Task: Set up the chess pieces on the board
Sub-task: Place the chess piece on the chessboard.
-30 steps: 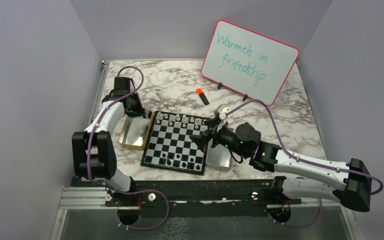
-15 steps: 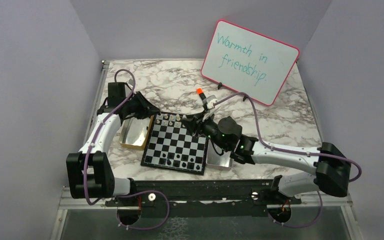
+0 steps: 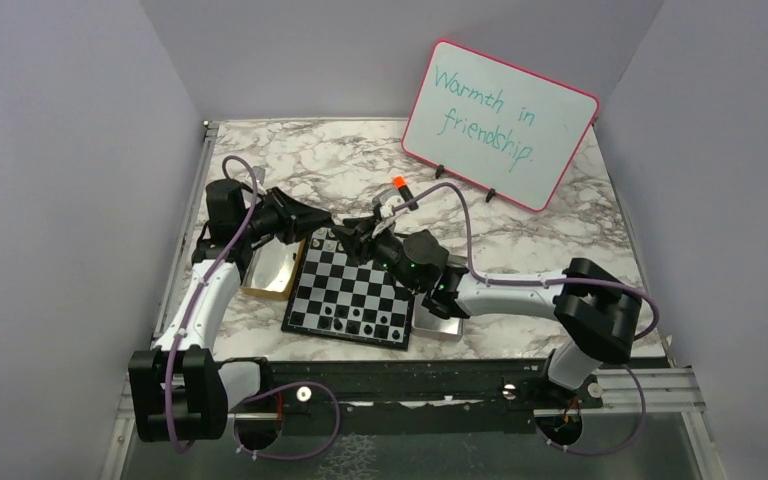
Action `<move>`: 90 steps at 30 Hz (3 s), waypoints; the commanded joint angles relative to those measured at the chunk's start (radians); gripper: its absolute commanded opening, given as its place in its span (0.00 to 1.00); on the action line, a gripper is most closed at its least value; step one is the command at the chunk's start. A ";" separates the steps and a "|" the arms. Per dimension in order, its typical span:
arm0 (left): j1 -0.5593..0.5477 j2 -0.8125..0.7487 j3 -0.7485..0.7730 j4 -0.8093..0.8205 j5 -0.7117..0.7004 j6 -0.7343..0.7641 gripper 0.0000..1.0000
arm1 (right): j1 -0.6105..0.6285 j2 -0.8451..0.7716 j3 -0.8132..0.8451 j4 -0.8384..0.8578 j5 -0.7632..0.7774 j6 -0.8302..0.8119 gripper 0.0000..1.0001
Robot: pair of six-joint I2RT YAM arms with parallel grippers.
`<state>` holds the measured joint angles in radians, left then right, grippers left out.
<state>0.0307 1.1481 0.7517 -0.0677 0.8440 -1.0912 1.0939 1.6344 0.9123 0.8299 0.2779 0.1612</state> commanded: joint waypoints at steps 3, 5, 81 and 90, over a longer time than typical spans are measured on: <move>-0.006 -0.042 -0.002 0.108 0.073 -0.107 0.13 | 0.005 0.049 0.052 0.118 -0.021 -0.067 0.35; -0.015 -0.046 -0.002 0.115 0.071 -0.116 0.13 | 0.005 0.057 0.064 0.117 -0.025 -0.069 0.34; 0.370 0.405 0.406 -0.049 -0.590 0.565 0.66 | 0.117 0.626 1.225 -1.750 -0.374 0.091 0.01; 0.371 0.407 0.394 -0.040 -0.568 0.571 0.66 | 0.138 0.671 1.259 -1.778 -0.357 0.108 0.01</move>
<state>0.3981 1.5509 1.1378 -0.1394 0.2462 -0.5362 1.2152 2.2730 2.1281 -0.8974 -0.0731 0.2569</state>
